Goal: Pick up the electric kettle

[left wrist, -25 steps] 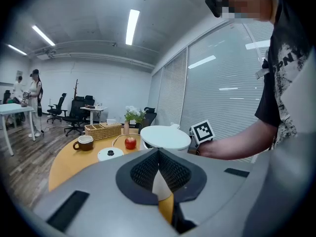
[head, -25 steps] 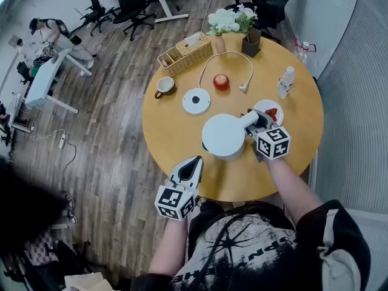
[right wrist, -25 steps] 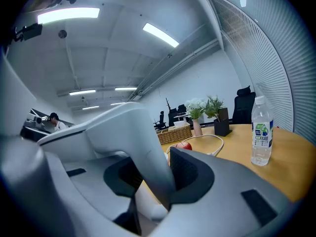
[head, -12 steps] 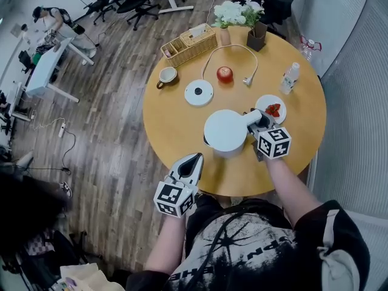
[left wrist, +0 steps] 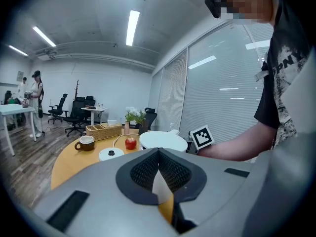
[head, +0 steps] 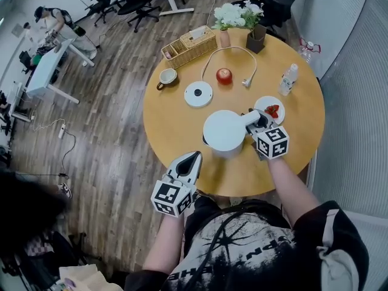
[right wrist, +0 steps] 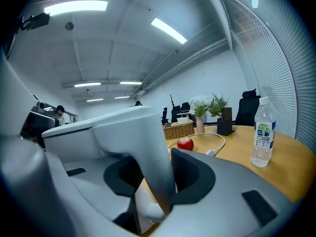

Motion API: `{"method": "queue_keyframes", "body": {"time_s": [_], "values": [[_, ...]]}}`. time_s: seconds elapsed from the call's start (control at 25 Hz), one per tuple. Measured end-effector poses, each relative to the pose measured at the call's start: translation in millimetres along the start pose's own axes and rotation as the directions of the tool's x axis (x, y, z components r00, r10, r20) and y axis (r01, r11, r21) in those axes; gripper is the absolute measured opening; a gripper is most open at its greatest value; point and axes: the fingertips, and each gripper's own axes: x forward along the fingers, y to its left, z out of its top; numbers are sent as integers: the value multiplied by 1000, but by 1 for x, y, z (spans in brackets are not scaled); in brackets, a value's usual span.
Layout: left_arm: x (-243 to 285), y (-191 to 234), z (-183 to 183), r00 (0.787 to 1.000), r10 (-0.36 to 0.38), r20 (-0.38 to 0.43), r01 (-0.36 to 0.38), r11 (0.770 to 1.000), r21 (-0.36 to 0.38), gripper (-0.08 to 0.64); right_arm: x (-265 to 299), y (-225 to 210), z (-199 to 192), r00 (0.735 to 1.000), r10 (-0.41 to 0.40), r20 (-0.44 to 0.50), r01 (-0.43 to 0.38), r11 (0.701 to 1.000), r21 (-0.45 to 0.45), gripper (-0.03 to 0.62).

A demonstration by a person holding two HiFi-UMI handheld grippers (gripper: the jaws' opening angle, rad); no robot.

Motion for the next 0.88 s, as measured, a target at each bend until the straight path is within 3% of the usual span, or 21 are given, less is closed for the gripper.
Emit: {"method": "queue_keyframes", "body": {"time_s": [0.36,0.6,0.8,0.88], "values": [[10,-9,22,999,-32,28,30,998,57,0,-18,-6,-1,999,11,-44,-12,1000,-14,229],[24,-18,36,996,-61,58,54,992,115,0,-49,2,6,999,-2,-54,-7,988,-157,229],[34,-31,50,992,-97,76,86,987,136,0,-84,18,32,999,45,6,-43,983,-179,225],[38,-39,54,991,-112,80,99,985,143,0,-96,27,44,997,71,26,-65,982,-176,183]]}}
